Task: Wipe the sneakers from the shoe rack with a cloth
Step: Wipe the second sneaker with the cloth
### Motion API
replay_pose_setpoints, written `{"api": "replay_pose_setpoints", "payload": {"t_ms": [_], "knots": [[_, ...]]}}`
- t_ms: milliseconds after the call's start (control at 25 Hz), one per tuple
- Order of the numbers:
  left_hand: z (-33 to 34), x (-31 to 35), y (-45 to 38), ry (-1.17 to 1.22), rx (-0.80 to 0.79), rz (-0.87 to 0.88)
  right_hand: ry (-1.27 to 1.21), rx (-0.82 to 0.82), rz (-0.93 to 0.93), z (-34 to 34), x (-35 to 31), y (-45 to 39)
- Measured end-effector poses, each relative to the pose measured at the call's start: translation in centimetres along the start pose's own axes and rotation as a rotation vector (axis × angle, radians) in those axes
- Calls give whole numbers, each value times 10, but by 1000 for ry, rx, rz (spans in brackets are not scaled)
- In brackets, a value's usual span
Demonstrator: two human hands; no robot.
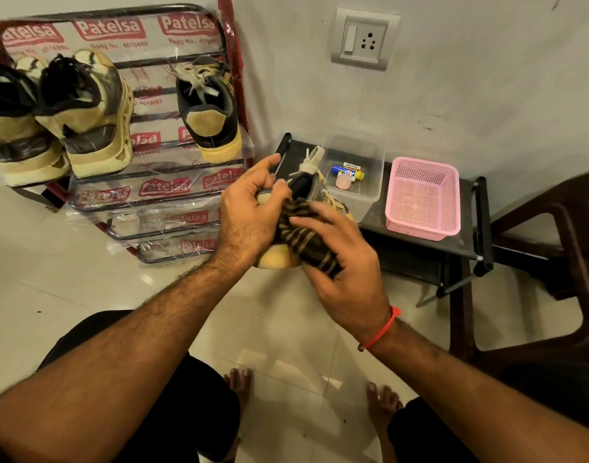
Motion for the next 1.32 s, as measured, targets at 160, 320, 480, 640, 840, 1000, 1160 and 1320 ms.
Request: {"api": "replay_pose_setpoints", "payload": {"t_ms": [160,320,480,640,840,1000,1160,1320], "knots": [[4,4,5,213,-53,-68,236,-14,-351,-8,6,-12],[7,8,4,167,-46,4,136,146,52,-37,51,-45],[7,14,7,185,-58,81,98,151,-25,-22,24,-25],[3,11,3,265,-17,-22,259,30,-345,-16,11,-18],[3,12,1,350,27,-110,169,174,106,-50,50,-53],[-3,11,-1,367,72,-147,185,9,-315,-12,-1,-9],[-6,9,0,297,37,-168,287,25,-195,-28,36,-38],[1,10,3,278,3,-164,178,187,103,-44,46,-50]]}}
Point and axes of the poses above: each hand's wrist, its own y-axis away from the middle knuckle, its own z-axis out of the palm, x = y × z, the point moved 2 cm from there along -y, towards the middle knuckle, and after that the axes turned 13 degrees about z, right-handed, at the moved point
